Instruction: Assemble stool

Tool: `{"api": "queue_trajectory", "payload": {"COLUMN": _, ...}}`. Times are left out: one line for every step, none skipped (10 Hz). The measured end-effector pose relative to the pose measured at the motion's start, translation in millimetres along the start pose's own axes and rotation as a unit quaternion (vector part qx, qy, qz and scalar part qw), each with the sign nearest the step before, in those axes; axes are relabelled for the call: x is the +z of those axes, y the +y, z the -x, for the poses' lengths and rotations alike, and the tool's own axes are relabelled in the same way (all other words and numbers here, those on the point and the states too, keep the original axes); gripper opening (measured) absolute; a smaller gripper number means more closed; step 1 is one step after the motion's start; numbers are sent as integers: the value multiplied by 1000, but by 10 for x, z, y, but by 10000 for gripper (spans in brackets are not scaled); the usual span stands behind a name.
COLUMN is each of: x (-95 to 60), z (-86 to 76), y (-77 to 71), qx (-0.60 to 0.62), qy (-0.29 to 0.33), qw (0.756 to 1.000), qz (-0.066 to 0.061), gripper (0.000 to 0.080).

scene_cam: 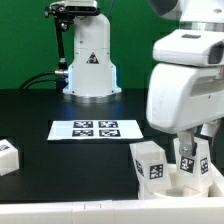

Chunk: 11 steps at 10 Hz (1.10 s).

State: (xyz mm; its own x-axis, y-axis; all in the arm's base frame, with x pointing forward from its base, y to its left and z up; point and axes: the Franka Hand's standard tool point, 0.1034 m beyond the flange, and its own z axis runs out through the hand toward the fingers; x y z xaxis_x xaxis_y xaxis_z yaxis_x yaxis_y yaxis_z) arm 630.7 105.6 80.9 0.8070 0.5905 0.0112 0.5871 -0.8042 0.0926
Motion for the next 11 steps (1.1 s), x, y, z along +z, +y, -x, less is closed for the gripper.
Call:
{"api": "queue_trajectory", "payload": {"x": -11, "z": -11, "y": 15, "qx": 71, "qy": 2, "qw": 997, "qz": -1, "gripper": 337}}
{"api": "queue_trajectory", "payload": {"x": -10, "z": -13, "y": 11, "qx": 166, "qy": 4, "qw": 986, "qz": -8, "gripper": 337}}
{"api": "queue_trajectory", "payload": {"x": -9, "z": -11, "y": 19, "qx": 246, "qy": 7, "qw": 969, "qz": -20, "gripper": 337}}
{"api": "queue_trajectory", "payload": {"x": -5, "z": -4, "y": 28, "qx": 276, "qy": 6, "qw": 961, "qz": -20, "gripper": 337}}
{"api": "queue_trajectory", "payload": {"x": -1, "z": -7, "y": 16, "qx": 306, "qy": 5, "qw": 952, "qz": -21, "gripper": 337}}
{"api": "queue_trajectory", "payload": {"x": 1, "z": -7, "y": 14, "qx": 330, "qy": 4, "qw": 944, "qz": -21, "gripper": 337}}
{"api": "queue_trajectory", "payload": {"x": 0, "z": -9, "y": 10, "qx": 382, "qy": 3, "qw": 924, "qz": -21, "gripper": 337}}
{"api": "queue_trajectory", "payload": {"x": -19, "z": -52, "y": -5, "qx": 481, "qy": 9, "qw": 876, "qz": -30, "gripper": 337}}
{"api": "queue_trajectory", "payload": {"x": -19, "z": -86, "y": -10, "qx": 577, "qy": 19, "qw": 815, "qz": -42, "gripper": 337}}
{"api": "queue_trajectory", "payload": {"x": 28, "z": -58, "y": 8, "qx": 669, "qy": 32, "qw": 740, "qz": -59, "gripper": 337}}
{"api": "queue_trajectory", "payload": {"x": 33, "z": -43, "y": 17, "qx": 728, "qy": 43, "qw": 680, "qz": -75, "gripper": 337}}
